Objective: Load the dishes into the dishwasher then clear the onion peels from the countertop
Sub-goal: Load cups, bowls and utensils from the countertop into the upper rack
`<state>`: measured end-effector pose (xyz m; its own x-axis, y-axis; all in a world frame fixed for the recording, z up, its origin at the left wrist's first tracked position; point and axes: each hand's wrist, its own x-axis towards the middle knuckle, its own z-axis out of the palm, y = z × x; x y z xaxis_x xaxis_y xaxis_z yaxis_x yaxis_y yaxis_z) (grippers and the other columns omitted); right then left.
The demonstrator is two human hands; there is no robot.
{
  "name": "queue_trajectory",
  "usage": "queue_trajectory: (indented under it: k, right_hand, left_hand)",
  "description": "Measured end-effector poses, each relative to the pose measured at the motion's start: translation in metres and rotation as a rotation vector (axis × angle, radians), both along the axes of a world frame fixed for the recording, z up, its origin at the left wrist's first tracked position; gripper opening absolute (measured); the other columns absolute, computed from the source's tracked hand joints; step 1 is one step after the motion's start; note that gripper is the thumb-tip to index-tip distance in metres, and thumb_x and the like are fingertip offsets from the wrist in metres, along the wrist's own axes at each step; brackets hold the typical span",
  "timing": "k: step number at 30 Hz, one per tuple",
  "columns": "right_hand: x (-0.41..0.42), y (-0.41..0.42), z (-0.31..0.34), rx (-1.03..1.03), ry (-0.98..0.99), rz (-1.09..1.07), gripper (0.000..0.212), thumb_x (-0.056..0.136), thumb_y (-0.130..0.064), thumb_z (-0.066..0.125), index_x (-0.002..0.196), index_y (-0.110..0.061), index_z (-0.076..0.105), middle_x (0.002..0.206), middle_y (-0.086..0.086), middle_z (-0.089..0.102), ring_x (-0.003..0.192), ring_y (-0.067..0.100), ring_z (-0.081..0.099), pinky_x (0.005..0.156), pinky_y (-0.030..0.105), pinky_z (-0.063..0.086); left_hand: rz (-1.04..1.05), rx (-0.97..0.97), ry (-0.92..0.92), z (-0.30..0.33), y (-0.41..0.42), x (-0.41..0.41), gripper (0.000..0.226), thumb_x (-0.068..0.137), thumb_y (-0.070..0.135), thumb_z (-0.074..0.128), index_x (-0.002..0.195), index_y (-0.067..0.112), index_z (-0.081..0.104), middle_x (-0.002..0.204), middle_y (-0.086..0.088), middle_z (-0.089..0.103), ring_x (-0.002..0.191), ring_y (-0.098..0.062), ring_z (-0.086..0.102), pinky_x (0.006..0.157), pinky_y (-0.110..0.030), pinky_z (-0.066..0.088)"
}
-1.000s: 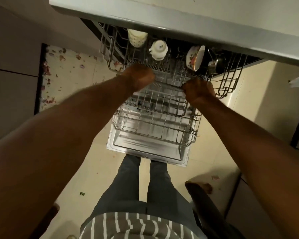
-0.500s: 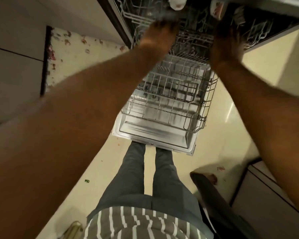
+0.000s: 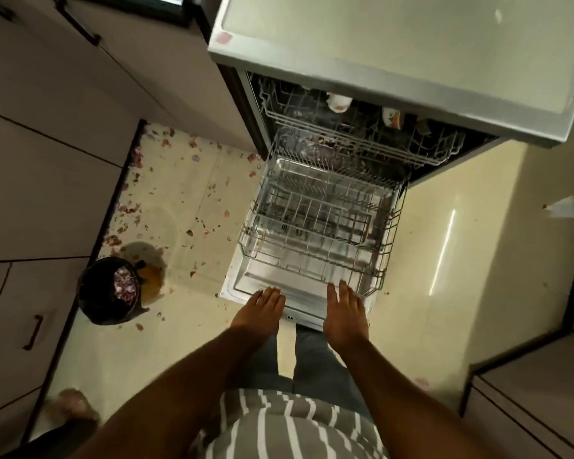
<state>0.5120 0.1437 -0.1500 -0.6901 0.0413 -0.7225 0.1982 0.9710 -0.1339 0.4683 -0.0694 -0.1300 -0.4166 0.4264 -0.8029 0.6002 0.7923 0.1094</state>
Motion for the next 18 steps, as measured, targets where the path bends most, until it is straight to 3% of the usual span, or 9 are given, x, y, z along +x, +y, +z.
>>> queue_trajectory:
  k: [5,9,13,18]
  right_hand:
    - [-0.044,0.010,0.027,-0.004,0.157,0.021,0.090,0.090,-0.012,0.065,0.164,-0.015,0.016,0.171,0.018,0.012,0.157,0.037,0.016,0.126,0.049,0.017]
    - [-0.077,0.015,0.047,0.030,0.232,0.035,0.089,0.093,-0.014,0.064,0.165,-0.017,0.011,0.172,0.018,0.009,0.158,0.036,0.015,0.127,0.052,0.022]
    - [-0.088,0.006,0.063,0.035,0.257,0.080,0.085,0.098,-0.020,0.060,0.165,-0.018,0.008,0.172,0.018,0.002,0.159,0.036,0.009,0.127,0.051,0.017]
    - [-0.084,-0.020,0.071,0.003,0.289,0.124,0.086,0.097,-0.025,0.064,0.165,-0.019,0.011,0.172,0.018,0.005,0.158,0.035,0.013,0.126,0.050,0.020]
  left_hand:
    - [0.179,0.125,0.169,0.024,0.007,-0.040,0.082,0.101,0.000,0.047,0.163,0.004,-0.007,0.171,-0.019,-0.009,0.159,-0.033,-0.010,0.125,-0.044,-0.007]
    - [0.223,0.199,0.307,0.046,0.015,-0.066,0.088,0.096,-0.001,0.051,0.162,0.002,-0.008,0.172,-0.019,-0.009,0.159,-0.033,-0.009,0.124,-0.043,-0.009]
    - [0.248,0.219,0.351,0.060,0.018,-0.069,0.088,0.095,-0.001,0.050,0.163,0.004,-0.005,0.172,-0.018,-0.005,0.159,-0.033,-0.007,0.130,-0.046,0.001]
    - [0.275,0.206,0.382,0.067,0.016,-0.052,0.089,0.095,-0.001,0.050,0.163,0.005,-0.007,0.172,-0.017,-0.008,0.159,-0.032,-0.009,0.127,-0.045,-0.004]
